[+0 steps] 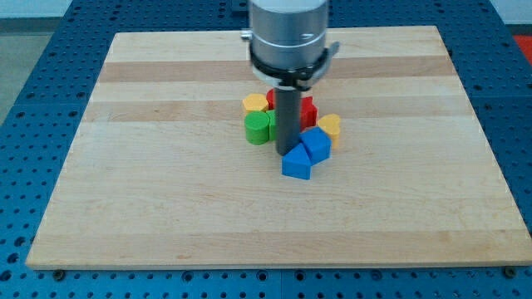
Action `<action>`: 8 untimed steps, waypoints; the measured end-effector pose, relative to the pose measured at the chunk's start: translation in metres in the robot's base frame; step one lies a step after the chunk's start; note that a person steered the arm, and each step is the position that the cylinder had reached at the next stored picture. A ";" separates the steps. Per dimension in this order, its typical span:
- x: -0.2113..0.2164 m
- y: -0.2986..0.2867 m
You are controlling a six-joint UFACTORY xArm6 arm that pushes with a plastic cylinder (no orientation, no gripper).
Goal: Slide blue triangle towards center right
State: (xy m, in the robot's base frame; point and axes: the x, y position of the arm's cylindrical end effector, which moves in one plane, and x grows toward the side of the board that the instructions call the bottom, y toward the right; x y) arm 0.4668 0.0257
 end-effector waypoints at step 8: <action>0.048 0.071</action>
State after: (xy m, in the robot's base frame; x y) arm 0.5144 0.0966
